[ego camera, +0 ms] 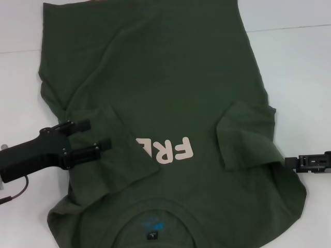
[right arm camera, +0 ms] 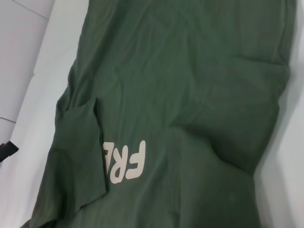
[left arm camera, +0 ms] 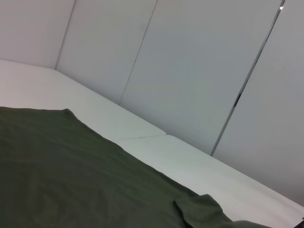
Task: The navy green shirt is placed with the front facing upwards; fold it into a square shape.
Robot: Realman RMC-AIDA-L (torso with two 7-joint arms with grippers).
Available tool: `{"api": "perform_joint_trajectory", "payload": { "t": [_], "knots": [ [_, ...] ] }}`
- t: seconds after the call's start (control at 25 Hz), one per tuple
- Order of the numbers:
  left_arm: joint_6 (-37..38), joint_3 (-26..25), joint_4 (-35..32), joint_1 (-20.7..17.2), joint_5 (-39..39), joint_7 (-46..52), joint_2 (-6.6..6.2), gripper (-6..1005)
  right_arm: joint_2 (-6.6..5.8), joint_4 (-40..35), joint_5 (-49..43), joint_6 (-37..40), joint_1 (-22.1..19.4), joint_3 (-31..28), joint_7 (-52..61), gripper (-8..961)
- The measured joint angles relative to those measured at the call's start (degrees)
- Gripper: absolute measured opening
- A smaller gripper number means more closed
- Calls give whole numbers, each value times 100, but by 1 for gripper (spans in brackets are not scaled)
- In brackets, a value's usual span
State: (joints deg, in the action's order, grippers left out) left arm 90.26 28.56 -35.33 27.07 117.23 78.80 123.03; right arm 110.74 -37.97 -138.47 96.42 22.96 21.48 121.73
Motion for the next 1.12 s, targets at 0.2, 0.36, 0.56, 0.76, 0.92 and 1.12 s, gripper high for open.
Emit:
{"api": "perform_joint_trajectory", "payload": {
  "t": [0.2,0.36,0.56,0.76,0.92,1.12],
  "knots": [
    [-1,0,0,0,-6,-5,-3,920,38,1,0,-2,65,16,0,711],
    [-14,0,0,0,-15,-16,-5,920,74,0,0,-9,149,37,0,713],
    [-54,0,0,0,-17,-19,-7,920,137,29,2,-96,318,104,0,712],
    [-72,0,0,0,-15,-21,-7,920,156,233,5,-273,526,258,0,712],
    [-72,0,0,0,-12,-23,-7,920,187,320,6,-368,663,347,0,711],
    [-72,0,0,2,-15,-23,-8,920,239,325,16,-402,768,357,-2,713]
  ]
}}
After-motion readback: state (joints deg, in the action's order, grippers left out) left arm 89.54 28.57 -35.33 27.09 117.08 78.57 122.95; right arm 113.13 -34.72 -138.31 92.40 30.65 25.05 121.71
